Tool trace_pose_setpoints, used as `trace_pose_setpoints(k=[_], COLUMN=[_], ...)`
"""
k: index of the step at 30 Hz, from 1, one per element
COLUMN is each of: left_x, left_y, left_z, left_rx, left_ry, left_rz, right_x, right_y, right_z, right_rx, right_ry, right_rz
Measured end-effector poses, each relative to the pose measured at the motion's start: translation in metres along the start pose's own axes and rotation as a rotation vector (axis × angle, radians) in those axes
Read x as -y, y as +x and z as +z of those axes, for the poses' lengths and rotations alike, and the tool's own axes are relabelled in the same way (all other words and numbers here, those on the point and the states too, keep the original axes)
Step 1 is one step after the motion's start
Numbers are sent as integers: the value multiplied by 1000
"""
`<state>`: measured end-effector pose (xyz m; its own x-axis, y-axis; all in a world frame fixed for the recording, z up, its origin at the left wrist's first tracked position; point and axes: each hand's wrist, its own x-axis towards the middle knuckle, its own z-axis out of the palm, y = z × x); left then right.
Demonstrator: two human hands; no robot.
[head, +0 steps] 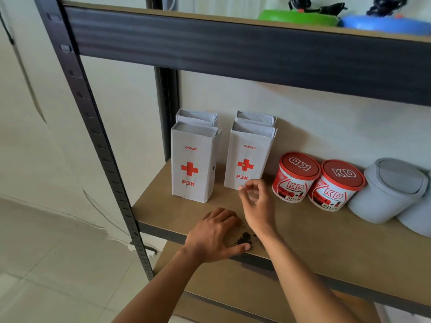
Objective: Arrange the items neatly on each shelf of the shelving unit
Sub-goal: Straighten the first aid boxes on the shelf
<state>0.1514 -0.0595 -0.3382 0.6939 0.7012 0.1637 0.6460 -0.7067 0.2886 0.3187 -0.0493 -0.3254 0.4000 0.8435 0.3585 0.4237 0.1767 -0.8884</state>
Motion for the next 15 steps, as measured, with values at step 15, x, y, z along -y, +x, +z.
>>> trace_pose_setpoints(k=[15], left_x=[82], left_y=[-11], left_z=[-31], left_rx=[151], left_ry=[93], left_rz=[261], right_x=[172], right_y=[157], right_z=[44], right_rx=[239], right_ry=[-447], right_rz=[-452])
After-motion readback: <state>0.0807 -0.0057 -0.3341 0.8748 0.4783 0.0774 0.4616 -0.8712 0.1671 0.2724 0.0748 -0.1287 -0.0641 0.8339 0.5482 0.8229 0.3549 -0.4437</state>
